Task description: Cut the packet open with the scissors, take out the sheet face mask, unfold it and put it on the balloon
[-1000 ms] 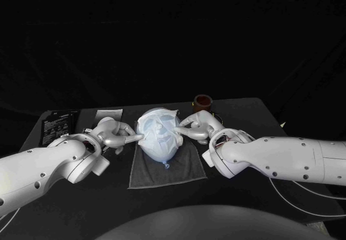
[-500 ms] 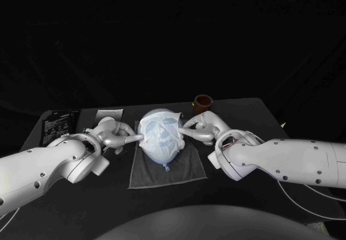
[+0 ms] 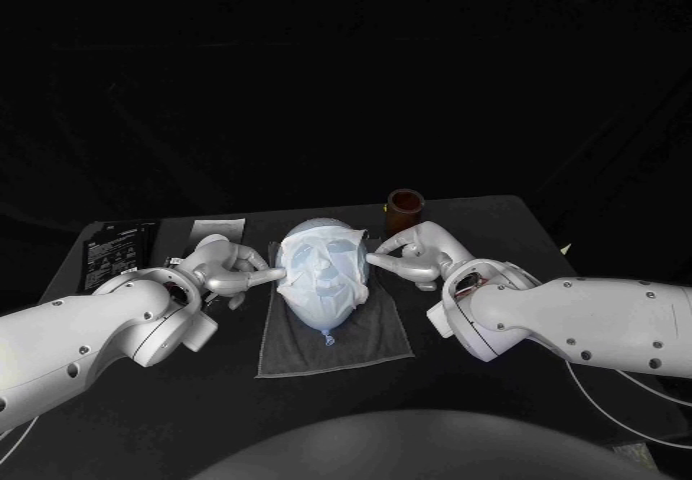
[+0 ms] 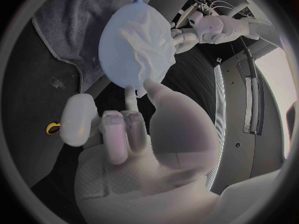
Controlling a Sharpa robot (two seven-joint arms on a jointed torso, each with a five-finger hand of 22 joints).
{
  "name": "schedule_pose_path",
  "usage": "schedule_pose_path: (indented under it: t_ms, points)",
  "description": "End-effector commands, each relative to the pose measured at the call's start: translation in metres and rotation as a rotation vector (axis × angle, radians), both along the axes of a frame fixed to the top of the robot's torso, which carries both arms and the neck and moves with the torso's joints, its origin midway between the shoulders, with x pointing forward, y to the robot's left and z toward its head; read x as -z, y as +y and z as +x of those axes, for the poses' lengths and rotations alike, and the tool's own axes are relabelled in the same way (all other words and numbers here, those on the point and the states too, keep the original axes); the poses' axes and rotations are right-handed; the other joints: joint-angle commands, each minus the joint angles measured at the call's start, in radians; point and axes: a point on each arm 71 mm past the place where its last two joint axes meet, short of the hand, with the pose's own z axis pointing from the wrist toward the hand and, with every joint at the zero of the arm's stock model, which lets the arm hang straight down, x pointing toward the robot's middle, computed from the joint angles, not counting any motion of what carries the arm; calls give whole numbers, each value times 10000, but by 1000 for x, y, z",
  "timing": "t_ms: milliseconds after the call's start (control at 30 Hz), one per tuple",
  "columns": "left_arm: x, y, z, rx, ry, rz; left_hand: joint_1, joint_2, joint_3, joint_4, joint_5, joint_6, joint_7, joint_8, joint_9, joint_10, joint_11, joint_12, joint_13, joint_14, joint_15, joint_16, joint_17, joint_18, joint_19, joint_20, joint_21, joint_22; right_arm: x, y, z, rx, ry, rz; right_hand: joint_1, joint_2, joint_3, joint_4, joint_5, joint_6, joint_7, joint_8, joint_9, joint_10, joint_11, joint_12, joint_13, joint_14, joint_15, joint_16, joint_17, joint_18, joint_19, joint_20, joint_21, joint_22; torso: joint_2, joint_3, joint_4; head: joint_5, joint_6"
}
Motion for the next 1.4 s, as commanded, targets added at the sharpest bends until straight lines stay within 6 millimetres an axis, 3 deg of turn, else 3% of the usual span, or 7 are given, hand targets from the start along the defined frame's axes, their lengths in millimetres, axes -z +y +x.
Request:
schedule_pose_path:
  t_ms: [33,233,467,1100,1233,1333,1400]
  points:
    - [0,-2,0,78,105,-93,19,94,-36,-3,17,-19,-67,30,9,46,2,36,-12,11,-10,21,-7,-26,-2,4,32,-12,2,5,0,-312,100,87,179,32,-67,-42,-40,-84,24,-87,-28,1044,86,36,2635,1064,84,35,2631,128,-42,26,-33,1514,7,-1,9,-20,1]
    - [0,-3,0,99,139,-101,21,101,-37,-6,17,-21,-67,29,9,38,1,32,-22,15,-10,24,2,-26,-4,4,30,-14,7,14,0,-594,315,84,936,176,150,-470,-47,1,7,-141,-49,1044,75,36,2635,1064,84,35,2631,135,-52,48,-45,1514,13,-14,16,-44,1]
    - [0,-3,0,97,153,-95,28,110,-38,-11,17,-23,-68,27,9,42,1,36,-15,11,-11,20,-9,-24,-9,4,26,-21,12,20,-3,-818,566,97,1157,227,256,-644,-42,102,-8,-153,-62,1044,65,36,2635,1064,80,35,2631,138,-60,48,-57,1512,12,-12,11,-39,1]
    - [1,-3,1,83,206,-52,36,119,-37,-15,17,-24,-69,26,10,38,0,34,-20,14,-11,23,-2,-27,-1,3,33,-8,11,24,-10,-975,587,248,821,43,40,-530,-22,135,33,-228,-107,1044,102,36,2635,1064,109,35,2631,155,-101,67,-156,1486,8,-3,8,-50,1]
    - [1,-1,1,57,190,-67,55,134,-38,-19,17,-28,-70,23,11,36,-1,36,-21,8,-12,18,-16,-23,-12,3,22,-26,10,19,-11,-898,552,213,778,42,16,-504,-11,158,29,-227,-108,1044,100,36,2635,1064,109,35,2631,154,-100,70,-151,1488,-3,-4,2,7,1]
    - [-2,2,1,4,43,-427,151,212,-27,-25,17,-67,-62,0,7,-103,4,-43,-190,-74,-10,-56,-197,13,-144,4,-103,-206,10,15,-11,-825,527,174,768,42,12,-497,-7,160,28,-228,-109,1044,99,36,2635,1064,109,35,2631,154,-98,70,-146,1489,-9,-3,-8,16,1]
    - [-5,4,1,11,-146,-933,496,421,3,-29,18,-322,55,-166,-47,-996,104,-609,-1202,-596,74,-513,-1137,177,-853,51,-777,-1094,10,13,-11,-784,508,150,761,39,7,-493,-4,157,29,-232,-111,1044,99,36,2635,1064,109,35,2631,157,-104,71,-163,1484,-4,1,-1,21,1]
